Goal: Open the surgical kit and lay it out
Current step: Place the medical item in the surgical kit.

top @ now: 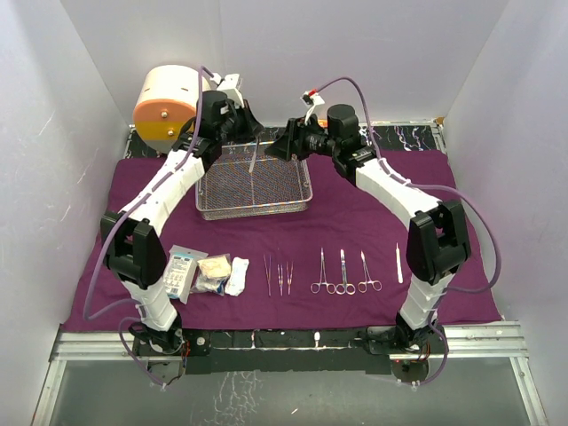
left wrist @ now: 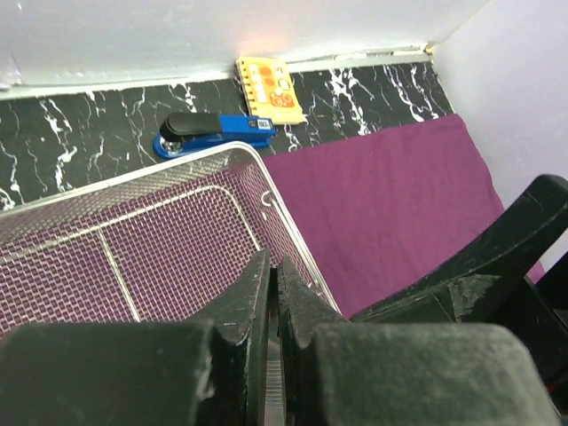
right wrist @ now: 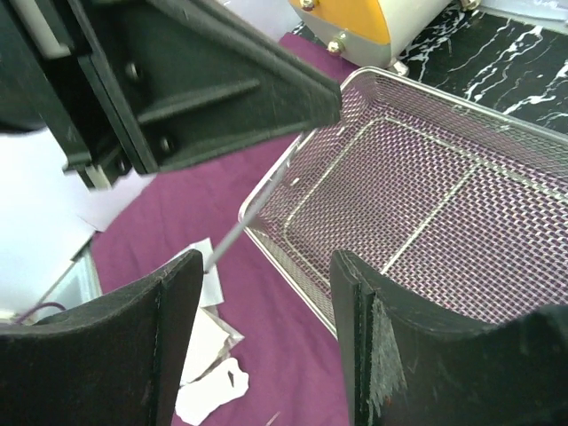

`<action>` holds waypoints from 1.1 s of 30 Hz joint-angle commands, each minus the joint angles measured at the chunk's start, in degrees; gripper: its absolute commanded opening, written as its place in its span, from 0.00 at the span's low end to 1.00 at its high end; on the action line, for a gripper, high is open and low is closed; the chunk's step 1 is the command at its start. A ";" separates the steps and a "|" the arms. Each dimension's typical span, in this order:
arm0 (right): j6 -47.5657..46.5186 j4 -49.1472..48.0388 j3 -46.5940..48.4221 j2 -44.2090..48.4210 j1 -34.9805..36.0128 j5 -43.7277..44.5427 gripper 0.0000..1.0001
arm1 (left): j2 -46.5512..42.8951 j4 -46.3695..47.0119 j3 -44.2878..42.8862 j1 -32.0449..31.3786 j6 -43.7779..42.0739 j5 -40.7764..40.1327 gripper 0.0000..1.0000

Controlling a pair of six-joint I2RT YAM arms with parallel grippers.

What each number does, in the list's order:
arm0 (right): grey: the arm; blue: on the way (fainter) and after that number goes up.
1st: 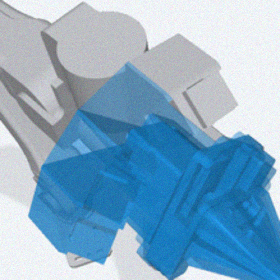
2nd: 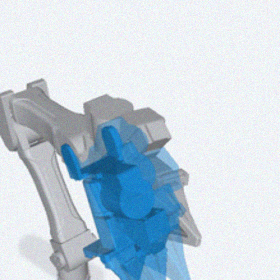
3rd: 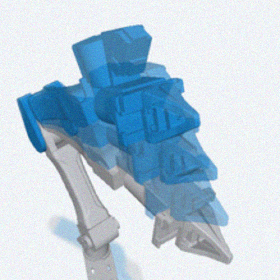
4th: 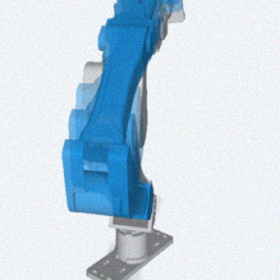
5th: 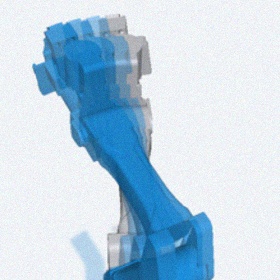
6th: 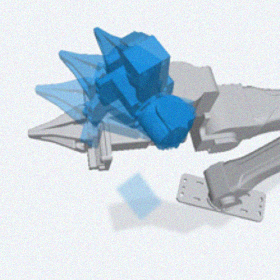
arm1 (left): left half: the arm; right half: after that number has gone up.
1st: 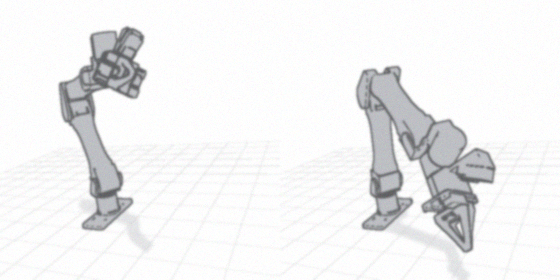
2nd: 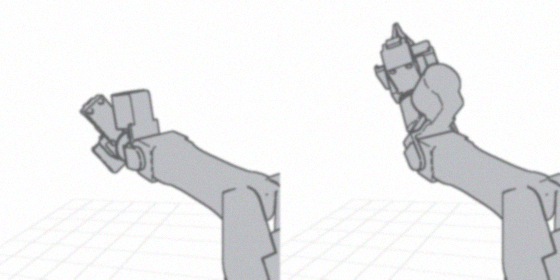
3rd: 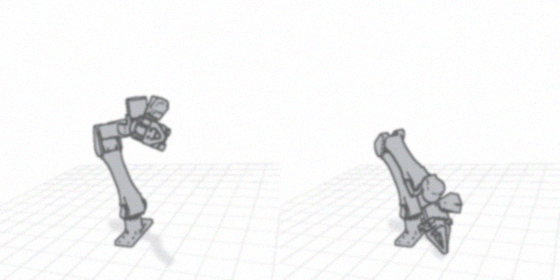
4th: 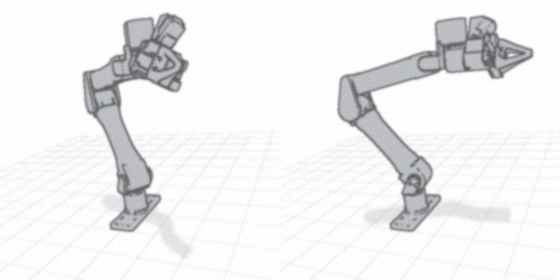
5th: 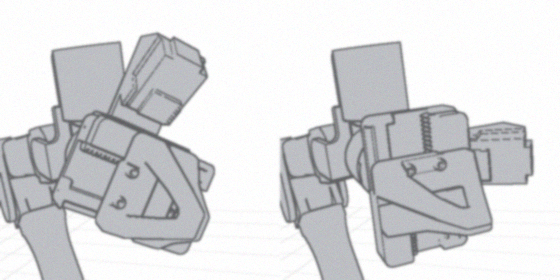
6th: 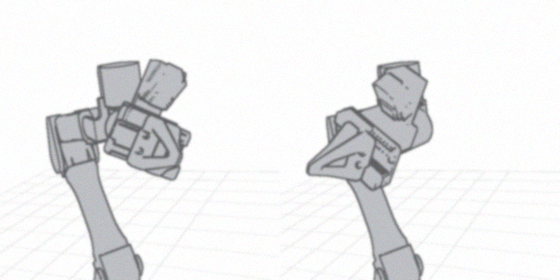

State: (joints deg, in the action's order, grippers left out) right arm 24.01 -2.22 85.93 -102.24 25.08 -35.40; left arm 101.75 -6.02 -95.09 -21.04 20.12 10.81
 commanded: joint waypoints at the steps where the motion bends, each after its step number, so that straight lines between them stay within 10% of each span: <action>1: 6.29 -5.80 4.41 -1.59 0.69 -1.80 0.56 | -4.40 -1.37 0.72 -1.68 2.88 -1.79 0.00; 33: 8.24 -0.78 8.99 -7.07 1.55 3.38 0.19 | -4.06 -1.53 0.87 -3.59 3.78 -1.59 0.00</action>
State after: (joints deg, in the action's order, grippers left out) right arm 32.08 -1.56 91.72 -109.56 26.26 -33.01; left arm 101.75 -7.88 -94.56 -24.36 23.20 9.02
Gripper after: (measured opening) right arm 0.214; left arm 0.021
